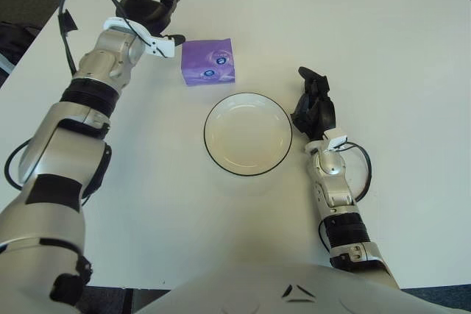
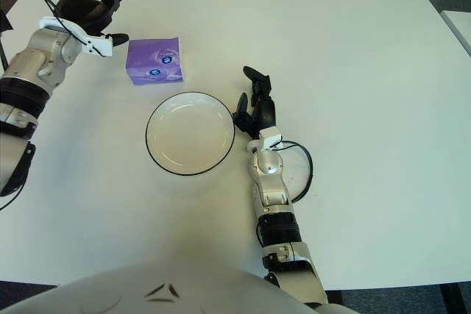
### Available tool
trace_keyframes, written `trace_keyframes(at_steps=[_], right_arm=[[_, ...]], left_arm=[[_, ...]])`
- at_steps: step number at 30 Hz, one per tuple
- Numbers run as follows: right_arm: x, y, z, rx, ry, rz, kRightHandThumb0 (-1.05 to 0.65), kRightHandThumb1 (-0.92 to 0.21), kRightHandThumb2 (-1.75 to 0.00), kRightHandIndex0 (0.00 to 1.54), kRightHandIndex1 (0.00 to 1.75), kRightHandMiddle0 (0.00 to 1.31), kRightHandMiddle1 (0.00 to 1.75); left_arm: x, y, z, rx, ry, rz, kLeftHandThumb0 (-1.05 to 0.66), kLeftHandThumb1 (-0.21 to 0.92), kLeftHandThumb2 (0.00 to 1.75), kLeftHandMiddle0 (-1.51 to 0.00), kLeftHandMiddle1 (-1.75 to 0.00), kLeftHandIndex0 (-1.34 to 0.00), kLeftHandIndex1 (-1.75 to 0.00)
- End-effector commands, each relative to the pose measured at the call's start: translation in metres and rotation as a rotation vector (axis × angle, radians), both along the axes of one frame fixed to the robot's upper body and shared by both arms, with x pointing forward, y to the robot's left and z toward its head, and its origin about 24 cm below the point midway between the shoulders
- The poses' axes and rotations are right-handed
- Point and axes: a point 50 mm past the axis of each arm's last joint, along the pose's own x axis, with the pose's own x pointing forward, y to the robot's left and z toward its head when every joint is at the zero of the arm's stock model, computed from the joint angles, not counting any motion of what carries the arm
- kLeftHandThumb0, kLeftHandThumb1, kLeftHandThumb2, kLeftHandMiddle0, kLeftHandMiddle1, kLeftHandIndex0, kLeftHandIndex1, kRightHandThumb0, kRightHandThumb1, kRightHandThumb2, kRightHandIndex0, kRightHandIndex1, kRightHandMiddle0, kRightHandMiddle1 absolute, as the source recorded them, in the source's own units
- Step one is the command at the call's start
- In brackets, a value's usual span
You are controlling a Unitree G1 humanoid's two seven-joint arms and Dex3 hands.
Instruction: Put the tissue paper into the plate.
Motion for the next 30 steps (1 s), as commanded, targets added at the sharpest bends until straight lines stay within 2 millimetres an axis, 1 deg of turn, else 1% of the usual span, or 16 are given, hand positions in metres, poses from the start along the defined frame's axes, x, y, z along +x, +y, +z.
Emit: trace_keyframes(at_steps=[1,6,18,22,30], right_arm=[[-0.010,-0.002,-0.031,-0.004,0.158,-0.015,-0.61,-0.92,-0.90,0.38,0.03,0.00,0.85],[-0.009,-0.003,-0.032,0.003,0.161,-0.019,-0.61,-0.92,-0.89,0.38,0.03,0.00,0.86],[-0.008,-0.005,-0.033,0.000,0.172,-0.026,-0.61,-0.92,-0.90,0.38,0.03,0.00,0.89],[-0.007,-0.005,-0.034,-0.005,0.178,-0.026,-0.61,-0.92,-0.90,0.38,0.03,0.00,0.88],[-0.006,-0.005,-0.035,-0.013,0.185,-0.021,-0.60,-0.92,-0.90,0.37,0.03,0.00,0.85]], left_arm=[[0.004,-0.004,-0.006,0.018,0.005,-0.002,-0.94,0.92,0.92,-0.09,-0.01,0.00,-0.20],[0.005,-0.002,-0.017,0.026,0.032,0.006,-0.92,0.92,0.90,-0.10,-0.02,0.00,-0.21],[0.005,-0.002,-0.024,-0.008,0.105,0.003,-0.88,0.92,0.85,-0.12,-0.03,0.00,-0.23],[0.006,-0.003,-0.022,-0.028,0.122,0.000,-0.87,0.92,0.83,-0.12,-0.03,0.00,-0.25],[0.007,-0.008,-0.014,-0.066,0.155,-0.016,-0.88,0.92,0.82,-0.09,-0.01,0.00,-0.19]])
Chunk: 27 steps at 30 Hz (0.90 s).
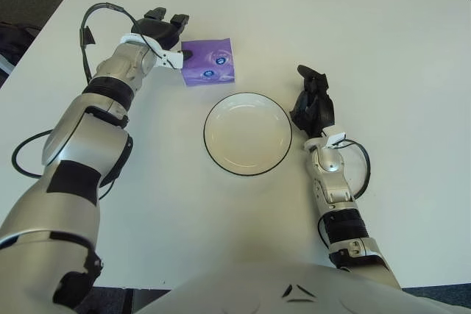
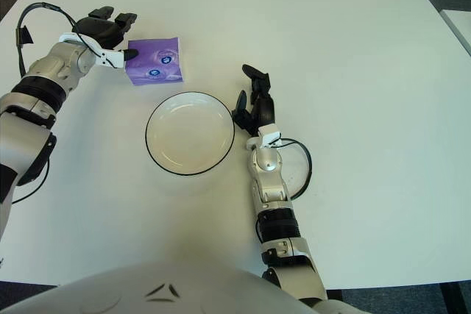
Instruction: Put the tissue paper into the plate.
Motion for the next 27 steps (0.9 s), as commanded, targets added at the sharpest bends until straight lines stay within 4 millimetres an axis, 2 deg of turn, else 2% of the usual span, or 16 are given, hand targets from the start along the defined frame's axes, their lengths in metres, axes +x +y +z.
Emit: trace_keyframes(at_steps=[1,8,18,27], right_arm=[[-0.010,-0.005,-0.036,-0.012,0.184,-0.014,-0.60,-0.92,-0.90,0.37,0.03,0.00,0.85],[-0.008,-0.006,-0.037,-0.018,0.187,-0.013,-0.61,-0.92,-0.89,0.38,0.03,0.00,0.84],[-0.006,-0.006,-0.038,-0.022,0.191,-0.013,-0.61,-0.92,-0.88,0.39,0.04,0.00,0.85],[-0.004,-0.006,-0.039,-0.026,0.196,-0.012,-0.61,-0.92,-0.88,0.39,0.04,0.00,0.85]], left_arm=[[0.002,-0.005,0.015,-0.036,0.000,-0.020,-0.88,0.92,0.82,-0.09,-0.01,0.00,-0.19],[-0.002,-0.016,0.028,-0.090,0.023,-0.091,-0.91,0.92,0.81,-0.08,-0.01,0.00,-0.19],[-0.009,-0.022,0.033,-0.131,0.029,-0.174,-0.94,0.92,0.82,-0.05,0.00,0.00,-0.14],[-0.018,-0.036,0.036,-0.121,0.015,-0.276,-0.94,0.92,0.84,-0.05,-0.01,0.00,-0.12]])
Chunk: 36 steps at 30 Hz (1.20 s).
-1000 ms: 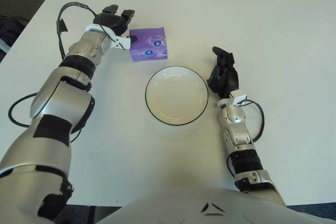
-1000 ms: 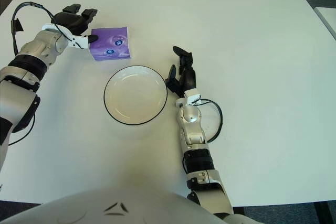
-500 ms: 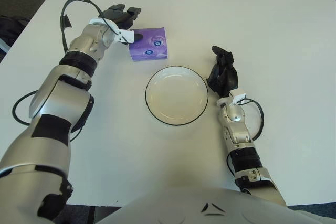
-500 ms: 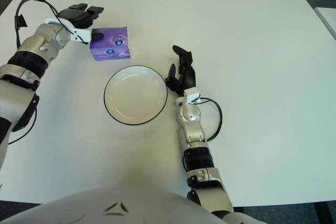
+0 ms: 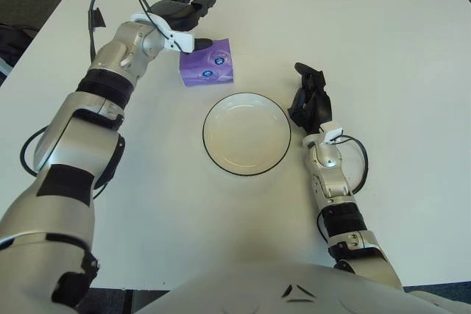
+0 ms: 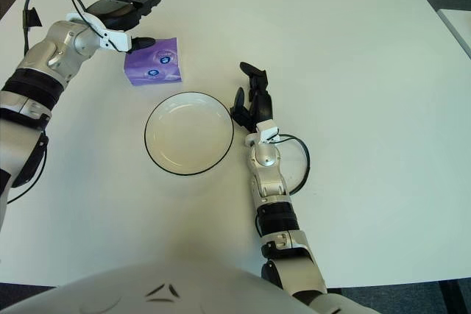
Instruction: Put the tissue paper into the plate.
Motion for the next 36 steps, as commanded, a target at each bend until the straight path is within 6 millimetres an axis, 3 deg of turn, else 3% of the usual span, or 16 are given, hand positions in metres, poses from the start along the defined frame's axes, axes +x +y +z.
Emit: trace_keyframes(at_steps=[1,13,36], right_arm=[[-0.012,-0.007,-0.039,-0.016,0.191,-0.021,-0.61,-0.92,-0.88,0.39,0.04,0.00,0.85],[-0.008,-0.010,-0.039,-0.009,0.192,-0.042,-0.63,-0.92,-0.90,0.39,0.04,0.00,0.87],[-0.009,-0.015,-0.039,-0.012,0.186,-0.092,-0.64,-0.92,-0.90,0.40,0.05,0.00,0.87]], left_arm=[[-0.005,0.001,-0.003,0.009,0.011,-0.027,-0.94,0.92,0.85,-0.05,-0.01,0.00,-0.12],[-0.020,-0.014,-0.006,0.078,-0.014,-0.128,-0.93,0.92,0.90,-0.09,-0.03,0.00,-0.17],[-0.017,-0.008,-0.017,0.181,0.030,-0.099,-0.92,0.92,0.86,-0.08,-0.01,0.00,-0.22]])
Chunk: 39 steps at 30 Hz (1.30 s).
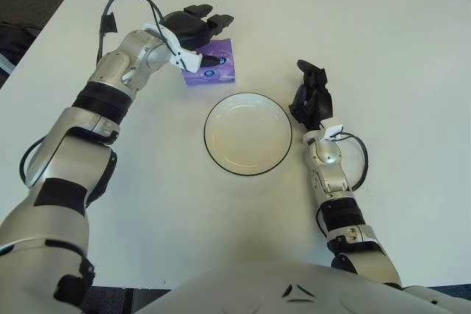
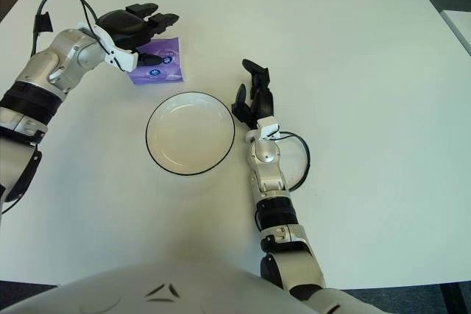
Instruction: Put the tissue paper into the plate.
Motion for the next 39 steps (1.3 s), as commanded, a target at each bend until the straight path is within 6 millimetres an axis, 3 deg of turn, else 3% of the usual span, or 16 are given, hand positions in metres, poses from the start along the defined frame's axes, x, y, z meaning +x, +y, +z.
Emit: trace_keyframes(at_steps=[1,39], right_arm=[[-0.015,-0.011,-0.039,-0.012,0.188,-0.052,-0.64,-0.92,-0.90,0.40,0.05,0.00,0.88],[-0.016,-0.017,-0.038,0.014,0.194,-0.072,-0.60,-0.92,-0.91,0.41,0.06,0.00,0.93]], left_arm=[[0.001,0.004,-0.008,0.030,0.036,0.023,-0.92,0.92,0.86,-0.07,-0.01,0.00,-0.22],[0.007,0.011,-0.025,0.134,0.096,0.115,-0.97,0.92,0.84,-0.08,-0.01,0.00,-0.27]])
